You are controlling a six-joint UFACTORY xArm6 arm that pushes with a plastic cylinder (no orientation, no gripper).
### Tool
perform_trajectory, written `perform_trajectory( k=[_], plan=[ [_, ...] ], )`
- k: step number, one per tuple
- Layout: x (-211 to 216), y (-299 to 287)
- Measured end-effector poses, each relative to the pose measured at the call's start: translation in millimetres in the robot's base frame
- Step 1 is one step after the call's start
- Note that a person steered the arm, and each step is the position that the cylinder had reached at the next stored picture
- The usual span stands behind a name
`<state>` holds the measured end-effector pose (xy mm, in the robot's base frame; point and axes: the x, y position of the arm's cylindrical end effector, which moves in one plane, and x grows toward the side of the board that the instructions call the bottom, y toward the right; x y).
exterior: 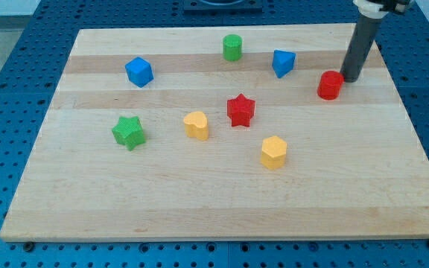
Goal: Push the green circle towards left
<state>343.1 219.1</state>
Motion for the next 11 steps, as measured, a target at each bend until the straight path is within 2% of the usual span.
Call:
perform_trajectory(
  k=[1,2,3,4,5,6,7,9,10,11],
  plan=[
    [-19,-12],
    [-21,-15],
    [-57,-65],
    [-64,-75],
    [-96,-114],
    [-97,-122],
    [-97,-200],
    [-96,-210],
    [-131,-228],
    [-145,-256]
  ],
)
